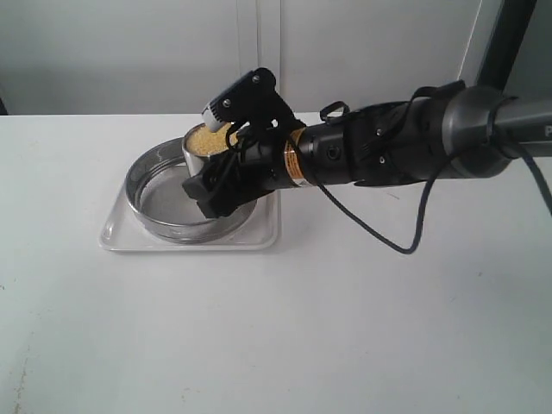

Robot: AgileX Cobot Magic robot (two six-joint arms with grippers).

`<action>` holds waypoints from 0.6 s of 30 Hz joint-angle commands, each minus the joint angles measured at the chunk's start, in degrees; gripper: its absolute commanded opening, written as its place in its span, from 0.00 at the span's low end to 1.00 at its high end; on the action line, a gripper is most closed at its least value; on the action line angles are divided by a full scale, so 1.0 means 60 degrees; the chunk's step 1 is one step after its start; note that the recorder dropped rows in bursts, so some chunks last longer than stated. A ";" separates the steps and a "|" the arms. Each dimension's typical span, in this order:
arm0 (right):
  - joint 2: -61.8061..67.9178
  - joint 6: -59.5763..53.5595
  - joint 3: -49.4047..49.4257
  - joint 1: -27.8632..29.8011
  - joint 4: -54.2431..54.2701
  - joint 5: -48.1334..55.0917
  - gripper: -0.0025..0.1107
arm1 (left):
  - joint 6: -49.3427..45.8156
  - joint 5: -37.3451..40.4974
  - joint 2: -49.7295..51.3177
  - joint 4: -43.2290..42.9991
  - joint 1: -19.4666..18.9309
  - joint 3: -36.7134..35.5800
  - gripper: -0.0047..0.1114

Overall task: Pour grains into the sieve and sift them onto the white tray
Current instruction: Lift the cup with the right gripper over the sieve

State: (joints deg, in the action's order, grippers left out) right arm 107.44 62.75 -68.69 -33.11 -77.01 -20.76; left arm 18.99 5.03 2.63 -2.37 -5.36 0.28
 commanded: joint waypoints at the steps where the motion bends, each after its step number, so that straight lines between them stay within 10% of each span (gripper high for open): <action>1: 0.0429 0.0083 -0.0897 0.0006 -0.0474 0.0687 0.02 | -0.0035 -0.0080 0.0000 0.0033 -0.0019 -0.0047 0.04; 18: 0.2093 0.0083 -0.3005 0.0006 -0.1253 0.2353 0.02 | -0.0035 -0.0080 0.0000 0.0033 -0.0019 -0.0047 0.04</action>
State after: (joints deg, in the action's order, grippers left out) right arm 119.47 62.89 -85.20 -33.11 -83.80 -7.85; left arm 18.99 5.03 2.63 -2.37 -5.36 0.28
